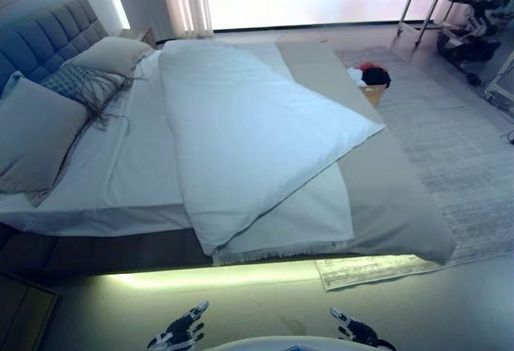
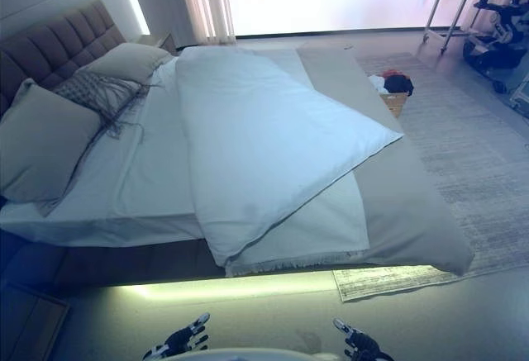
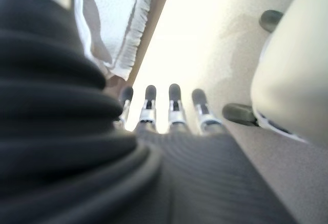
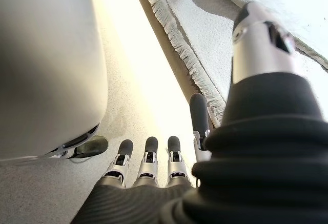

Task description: Make the bed neatly

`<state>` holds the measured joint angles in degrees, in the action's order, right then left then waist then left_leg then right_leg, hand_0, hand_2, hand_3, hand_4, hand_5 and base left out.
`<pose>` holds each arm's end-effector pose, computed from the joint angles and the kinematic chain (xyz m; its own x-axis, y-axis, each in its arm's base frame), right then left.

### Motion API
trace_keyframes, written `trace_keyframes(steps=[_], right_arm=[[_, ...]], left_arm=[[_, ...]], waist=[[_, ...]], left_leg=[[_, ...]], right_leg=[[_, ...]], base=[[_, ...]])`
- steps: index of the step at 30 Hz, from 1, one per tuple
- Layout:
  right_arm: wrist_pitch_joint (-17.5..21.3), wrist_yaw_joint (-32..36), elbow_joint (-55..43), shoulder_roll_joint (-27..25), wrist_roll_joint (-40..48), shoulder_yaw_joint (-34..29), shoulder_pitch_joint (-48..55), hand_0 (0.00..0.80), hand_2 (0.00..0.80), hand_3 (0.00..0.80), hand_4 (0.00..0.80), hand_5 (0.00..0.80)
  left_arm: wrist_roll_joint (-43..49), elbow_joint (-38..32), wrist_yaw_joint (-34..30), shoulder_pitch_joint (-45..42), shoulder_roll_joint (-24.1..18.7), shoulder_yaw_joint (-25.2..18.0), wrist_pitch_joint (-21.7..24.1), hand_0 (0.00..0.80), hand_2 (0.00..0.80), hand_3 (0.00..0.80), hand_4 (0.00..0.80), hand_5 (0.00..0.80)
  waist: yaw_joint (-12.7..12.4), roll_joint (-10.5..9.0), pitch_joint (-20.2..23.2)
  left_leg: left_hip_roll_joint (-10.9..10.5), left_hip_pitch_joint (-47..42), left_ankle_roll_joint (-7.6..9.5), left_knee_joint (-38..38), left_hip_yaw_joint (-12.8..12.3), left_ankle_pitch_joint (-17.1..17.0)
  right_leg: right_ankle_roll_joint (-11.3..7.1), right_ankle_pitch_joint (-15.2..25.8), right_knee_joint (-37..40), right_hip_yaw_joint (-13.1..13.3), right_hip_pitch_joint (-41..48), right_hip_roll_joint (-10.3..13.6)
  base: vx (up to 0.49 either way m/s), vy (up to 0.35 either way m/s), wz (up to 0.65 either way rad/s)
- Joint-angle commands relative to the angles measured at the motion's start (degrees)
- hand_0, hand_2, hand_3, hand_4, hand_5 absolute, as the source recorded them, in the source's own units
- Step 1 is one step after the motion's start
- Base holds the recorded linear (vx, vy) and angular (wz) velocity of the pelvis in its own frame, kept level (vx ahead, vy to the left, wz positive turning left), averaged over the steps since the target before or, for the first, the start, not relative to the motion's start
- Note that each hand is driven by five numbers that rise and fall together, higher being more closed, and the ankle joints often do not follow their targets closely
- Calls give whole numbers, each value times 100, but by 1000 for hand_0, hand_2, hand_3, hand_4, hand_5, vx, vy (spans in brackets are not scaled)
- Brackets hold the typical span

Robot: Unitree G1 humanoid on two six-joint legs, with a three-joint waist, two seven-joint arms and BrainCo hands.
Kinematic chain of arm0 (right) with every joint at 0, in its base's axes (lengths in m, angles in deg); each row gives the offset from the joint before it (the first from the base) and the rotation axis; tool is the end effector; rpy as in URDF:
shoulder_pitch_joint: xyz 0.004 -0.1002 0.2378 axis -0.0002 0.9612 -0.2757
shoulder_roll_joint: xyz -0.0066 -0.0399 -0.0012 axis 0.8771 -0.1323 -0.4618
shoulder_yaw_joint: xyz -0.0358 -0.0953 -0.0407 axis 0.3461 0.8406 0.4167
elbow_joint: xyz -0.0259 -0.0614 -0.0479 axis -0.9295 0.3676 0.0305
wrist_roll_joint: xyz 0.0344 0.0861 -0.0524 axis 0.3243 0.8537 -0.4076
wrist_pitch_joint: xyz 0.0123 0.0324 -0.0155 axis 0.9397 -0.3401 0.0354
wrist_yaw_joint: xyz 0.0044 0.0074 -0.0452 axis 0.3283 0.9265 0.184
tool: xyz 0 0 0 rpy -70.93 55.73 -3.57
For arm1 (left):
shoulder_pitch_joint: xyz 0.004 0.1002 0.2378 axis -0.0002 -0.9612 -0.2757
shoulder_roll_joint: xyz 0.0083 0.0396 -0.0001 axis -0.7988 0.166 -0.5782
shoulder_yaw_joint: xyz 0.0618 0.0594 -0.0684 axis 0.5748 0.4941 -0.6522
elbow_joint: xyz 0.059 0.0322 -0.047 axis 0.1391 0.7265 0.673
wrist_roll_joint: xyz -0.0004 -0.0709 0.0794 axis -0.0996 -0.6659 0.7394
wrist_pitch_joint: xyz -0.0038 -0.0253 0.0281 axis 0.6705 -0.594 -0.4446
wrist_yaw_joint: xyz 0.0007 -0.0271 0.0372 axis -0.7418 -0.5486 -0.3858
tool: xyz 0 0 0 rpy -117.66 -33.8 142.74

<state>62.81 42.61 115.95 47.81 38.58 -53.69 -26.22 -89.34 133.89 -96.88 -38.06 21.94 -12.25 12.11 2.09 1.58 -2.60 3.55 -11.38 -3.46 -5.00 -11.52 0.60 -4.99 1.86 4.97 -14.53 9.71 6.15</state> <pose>0.0484 -0.2226 -0.1324 0.4153 -0.0320 -0.9091 0.3607 0.9233 0.1323 0.0581 0.2127 -0.1335 0.4179 -0.0728 -0.9056 -0.3657 0.8990 -0.2410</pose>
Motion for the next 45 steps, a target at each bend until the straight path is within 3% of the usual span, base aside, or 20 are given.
trace_keyframes(steps=[1,16,21,30,32,34,36,38,40,42,45], right_arm=[[-18,-17,372,41,18,130,-509,0,0,0,0,0],[-167,-37,415,-12,115,32,-528,0,0,0,0,0],[-259,47,381,-172,-183,76,-587,0,0,0,0,0],[-358,10,412,-571,-330,-36,-656,0,0,0,0,0],[-349,-24,473,-606,-550,-65,-675,0,0,0,0,0],[-199,82,439,-652,-583,-7,-775,0,0,0,0,0],[-186,109,261,-702,-516,120,-921,0,0,0,0,0],[-237,35,119,-799,-671,189,-1049,0,0,0,0,0],[-191,51,99,-835,-717,196,-1096,0,0,0,0,0],[-131,147,3,-848,-680,158,-1111,0,0,0,0,0],[-142,281,-87,-861,-623,212,-997,0,0,0,0,0]], left_arm=[[361,244,123,371,78,-7,197,0,0,0,0,0],[95,237,-151,370,4,-148,164,0,0,0,0,0],[412,253,42,400,-182,-114,76,0,0,0,0,0],[489,260,86,371,-584,-441,-44,0,0,0,0,0],[404,272,36,340,-581,-538,29,0,0,0,0,0],[421,251,-49,433,-591,-609,73,0,0,0,0,0],[491,248,-191,444,-583,-630,221,0,0,0,0,0],[446,180,-360,416,-579,-704,298,0,0,0,0,0],[401,141,-370,413,-560,-726,319,0,0,0,0,0],[437,123,-311,390,-575,-652,291,0,0,0,0,0],[388,161,-259,359,-617,-611,228,0,0,0,0,0]], waist=[[-59,-184,-59],[-55,-200,-89],[-55,-195,-190],[-149,-311,-328],[-164,-387,-370],[-258,-622,-543],[-366,-724,-792],[-519,-677,-1042],[-619,-554,-1163],[-674,-402,-1167],[-776,-276,-1138]], left_leg=[[-401,80,261,0,-105,365],[-382,55,259,0,-124,379],[-348,117,245,0,-133,309],[-287,98,266,115,-7,312],[-222,224,267,559,37,430],[-77,745,324,1904,35,626],[44,1423,327,3309,157,455],[-83,2234,181,4026,312,-92],[-47,2506,56,3609,166,-429],[110,2422,1,2408,-45,-717],[312,2383,-242,727,-36,-1316]], right_leg=[[-112,-186,-56,46,-32,-231],[-106,-187,-57,66,-18,-249],[-89,-199,-108,111,-87,-266],[-17,-296,-232,187,-118,-344],[80,-391,-413,244,-176,-372],[276,-467,-693,221,-288,-272],[477,-497,-848,226,-296,-313],[555,-499,-911,437,-177,-435],[545,-636,-935,550,35,-569],[504,-884,-1002,557,274,-728],[403,-1139,-949,715,712,-839]], base=[[0,0,0],[11,-4,0],[0,0,0],[30,-89,5],[41,-201,2],[-21,-299,7],[-12,-233,1],[80,-94,-23],[242,14,-35],[442,106,-24],[500,160,-20]])
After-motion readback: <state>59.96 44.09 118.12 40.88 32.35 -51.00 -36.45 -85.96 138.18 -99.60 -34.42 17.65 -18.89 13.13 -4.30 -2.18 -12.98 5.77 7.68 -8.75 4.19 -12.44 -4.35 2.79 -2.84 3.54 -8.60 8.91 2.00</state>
